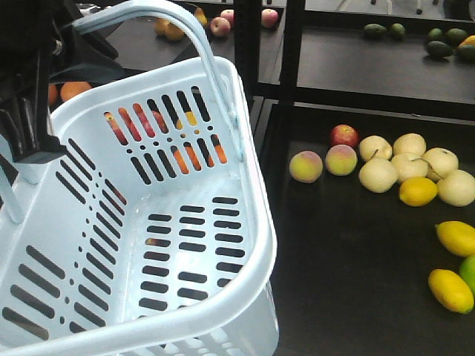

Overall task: Pick three apples into basket with both arms
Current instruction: 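Turn the base away from the table while holding the basket aloft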

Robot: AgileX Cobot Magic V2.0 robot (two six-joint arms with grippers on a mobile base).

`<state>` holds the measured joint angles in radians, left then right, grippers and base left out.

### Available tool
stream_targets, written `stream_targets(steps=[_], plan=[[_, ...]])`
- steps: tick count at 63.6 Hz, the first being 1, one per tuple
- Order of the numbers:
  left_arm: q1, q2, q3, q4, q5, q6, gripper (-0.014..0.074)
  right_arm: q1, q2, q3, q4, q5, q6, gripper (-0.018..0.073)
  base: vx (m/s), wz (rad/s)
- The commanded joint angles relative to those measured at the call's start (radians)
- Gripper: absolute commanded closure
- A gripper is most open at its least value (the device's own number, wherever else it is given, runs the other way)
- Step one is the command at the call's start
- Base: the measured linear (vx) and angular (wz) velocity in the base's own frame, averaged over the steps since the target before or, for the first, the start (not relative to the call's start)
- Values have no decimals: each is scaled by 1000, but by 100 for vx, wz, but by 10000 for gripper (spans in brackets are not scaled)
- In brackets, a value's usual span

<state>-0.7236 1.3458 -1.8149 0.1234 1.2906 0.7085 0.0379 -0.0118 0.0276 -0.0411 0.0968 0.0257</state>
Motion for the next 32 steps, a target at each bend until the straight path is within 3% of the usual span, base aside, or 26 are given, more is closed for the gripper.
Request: stream_targets(steps=[1, 32], plan=[[-3, -28, -34, 2, -42, -12, 603, -6, -10, 14, -8, -80, 0, 568, -9, 34], [-3, -28, -34, 2, -42, -11, 603, -6, -10, 14, -8, -80, 0, 568, -5, 34]])
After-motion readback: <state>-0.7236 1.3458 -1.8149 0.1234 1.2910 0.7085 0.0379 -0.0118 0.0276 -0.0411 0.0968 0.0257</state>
